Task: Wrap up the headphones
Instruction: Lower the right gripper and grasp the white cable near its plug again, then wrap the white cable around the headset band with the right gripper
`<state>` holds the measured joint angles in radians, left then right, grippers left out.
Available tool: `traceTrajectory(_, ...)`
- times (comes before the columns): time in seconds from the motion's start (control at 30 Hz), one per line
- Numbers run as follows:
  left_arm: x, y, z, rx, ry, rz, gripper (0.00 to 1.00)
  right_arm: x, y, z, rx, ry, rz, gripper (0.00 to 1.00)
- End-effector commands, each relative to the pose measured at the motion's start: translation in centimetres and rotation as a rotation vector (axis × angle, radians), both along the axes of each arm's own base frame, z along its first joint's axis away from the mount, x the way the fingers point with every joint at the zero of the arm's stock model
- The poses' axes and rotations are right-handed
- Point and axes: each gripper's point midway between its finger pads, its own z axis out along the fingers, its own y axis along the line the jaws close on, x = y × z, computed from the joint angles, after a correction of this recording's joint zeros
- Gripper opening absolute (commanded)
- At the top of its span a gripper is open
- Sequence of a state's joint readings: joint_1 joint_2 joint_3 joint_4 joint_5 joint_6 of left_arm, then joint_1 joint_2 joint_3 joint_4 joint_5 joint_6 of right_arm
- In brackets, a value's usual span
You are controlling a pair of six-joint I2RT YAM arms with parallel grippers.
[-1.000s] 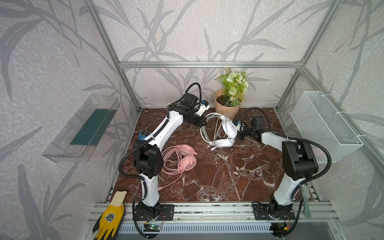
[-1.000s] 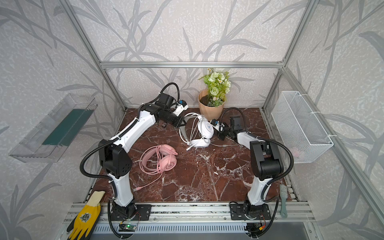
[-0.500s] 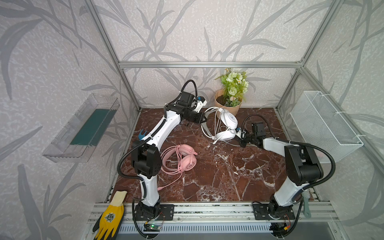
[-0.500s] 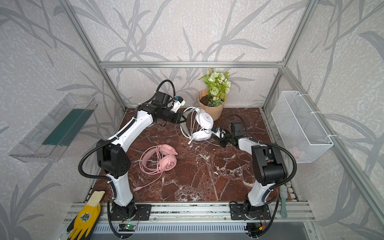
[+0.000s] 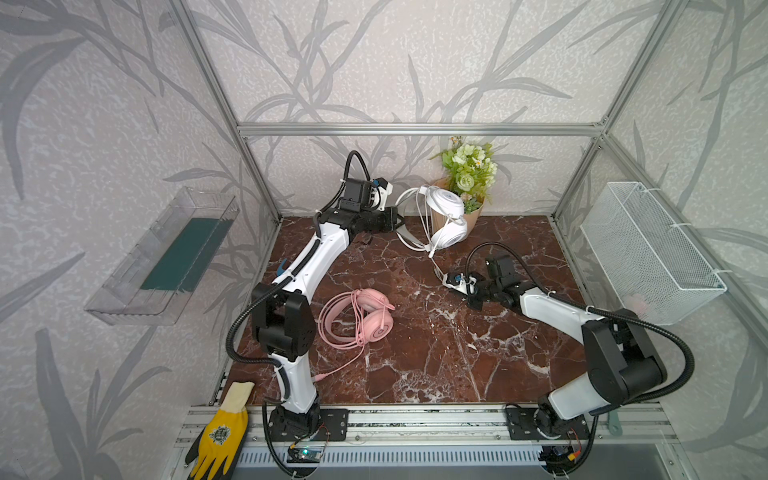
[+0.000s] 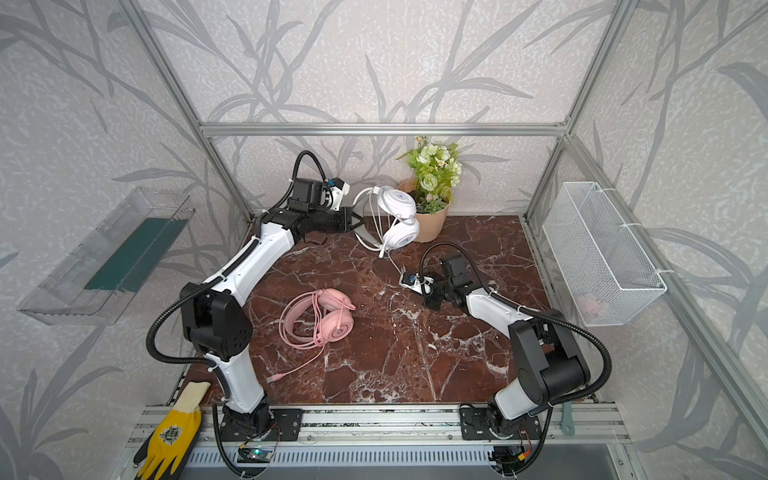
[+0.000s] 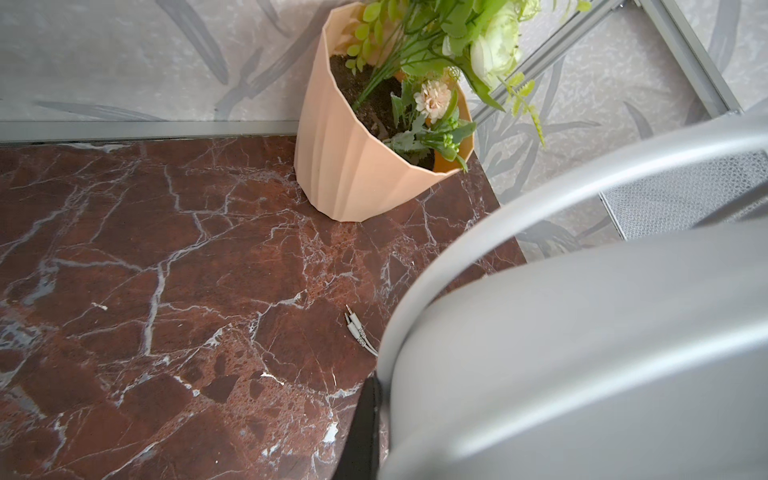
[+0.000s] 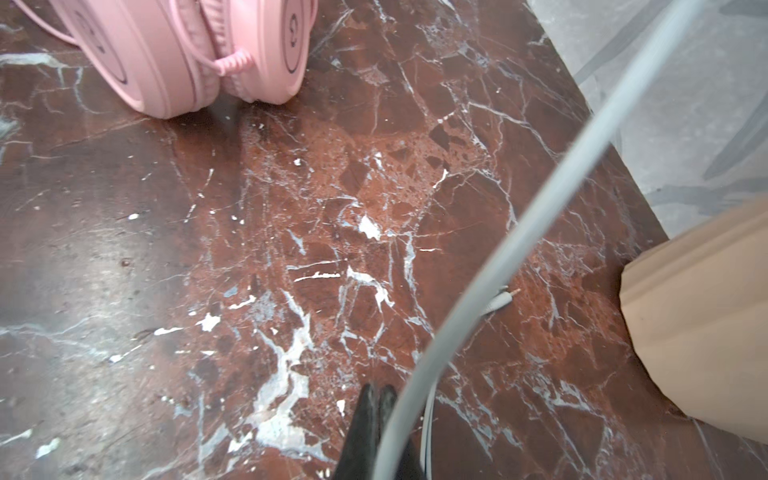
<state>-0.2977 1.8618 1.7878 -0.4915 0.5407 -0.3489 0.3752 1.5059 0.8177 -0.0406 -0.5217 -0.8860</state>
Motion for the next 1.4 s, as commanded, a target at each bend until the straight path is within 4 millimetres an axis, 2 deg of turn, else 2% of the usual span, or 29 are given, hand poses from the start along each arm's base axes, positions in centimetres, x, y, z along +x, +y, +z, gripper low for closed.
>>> traceTrajectory(0.0, 0.9, 1.2, 3.4, 0.002, -0.057, 0.099, 0.0, -2.2, 0.1, 1.1, -0.051, -0.024, 0.044, 0.0)
traceTrajectory(0.17, 1.6, 3.0, 1.1, 0.151, -0.023, 0.181, 0.0, -5.6, 1.1, 3.3, -0.087, -0.044, 0.141, 0.0)
traceTrajectory(0.3, 2.0, 3.8, -0.1, 0.285, -0.01, 0.23, 0.0, -7.5, 1.8, 4.9, -0.134, -0.046, 0.211, 0.0)
traceTrajectory(0.43, 2.1, 3.1, -0.9, 0.416, -0.008, 0.236, 0.0, -8.7, 2.2, 6.2, -0.185, -0.025, 0.27, 0.0)
traceTrajectory(0.57, 2.1, 2.4, -1.6, 0.515, 0.003, 0.224, 0.0, -9.0, 2.6, 7.5, -0.236, -0.028, 0.313, 0.0)
traceTrajectory(0.77, 1.6, 1.3, -2.9, 0.668, -0.021, 0.14, 0.0, -7.8, 3.1, 9.8, -0.298, -0.103, 0.36, 0.0)
traceTrajectory(0.9, 0.8, 0.4, -3.9, 0.769, -0.054, 0.046, 0.0, -6.1, 3.0, 11.2, -0.366, -0.177, 0.377, 0.0)
traceTrajectory(1.07, 0.2, 0.2, -4.9, 0.875, -0.075, -0.046, 0.0, -3.9, 2.7, 12.5, -0.461, -0.259, 0.399, 0.0)
traceTrajectory(1.23, -1.0, -0.7, -5.5, 0.904, -0.089, -0.155, 0.0, -2.1, 2.8, 13.1, -0.498, -0.298, 0.421, 0.0)
traceTrajectory(1.37, -2.0, -1.3, -6.2, 0.917, -0.092, -0.232, 0.0, -0.5, 3.1, 14.3, -0.449, -0.332, 0.418, 0.0)
